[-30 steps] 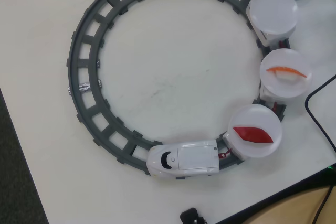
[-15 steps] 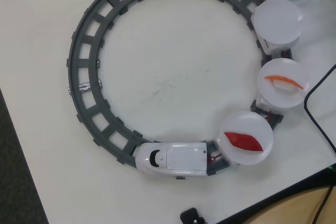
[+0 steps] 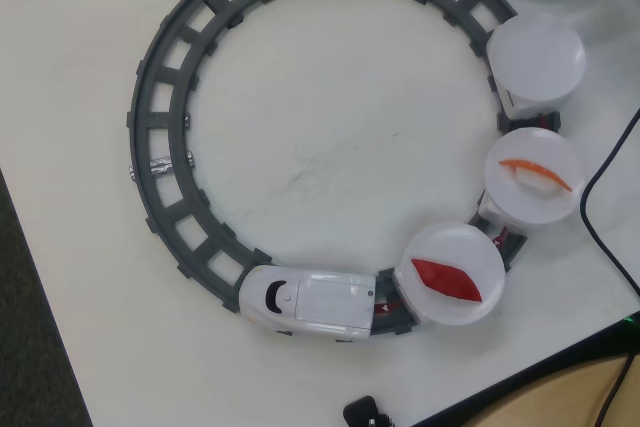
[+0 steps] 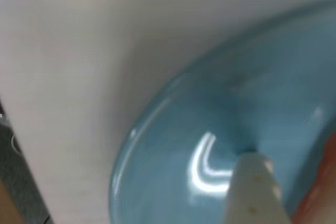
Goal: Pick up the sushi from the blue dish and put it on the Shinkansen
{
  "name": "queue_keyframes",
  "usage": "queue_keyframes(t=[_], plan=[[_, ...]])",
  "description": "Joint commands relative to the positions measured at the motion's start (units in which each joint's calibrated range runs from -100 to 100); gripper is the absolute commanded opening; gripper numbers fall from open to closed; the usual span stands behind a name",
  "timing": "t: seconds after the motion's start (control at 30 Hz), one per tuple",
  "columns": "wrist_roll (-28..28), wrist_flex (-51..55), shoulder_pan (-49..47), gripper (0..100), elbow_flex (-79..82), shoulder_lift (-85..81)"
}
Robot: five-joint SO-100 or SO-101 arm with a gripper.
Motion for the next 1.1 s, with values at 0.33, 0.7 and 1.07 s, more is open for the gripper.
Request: queue_keyframes(t=[0.33, 0.7, 1.07], plan=[[-1.5, -5.3, 2.2, 35, -2.0, 1.8], [-3.7, -4.0, 1.5, 2, -2.1, 0.2], [-4.1, 14.6, -3.6, 2, 1.2, -25.8]])
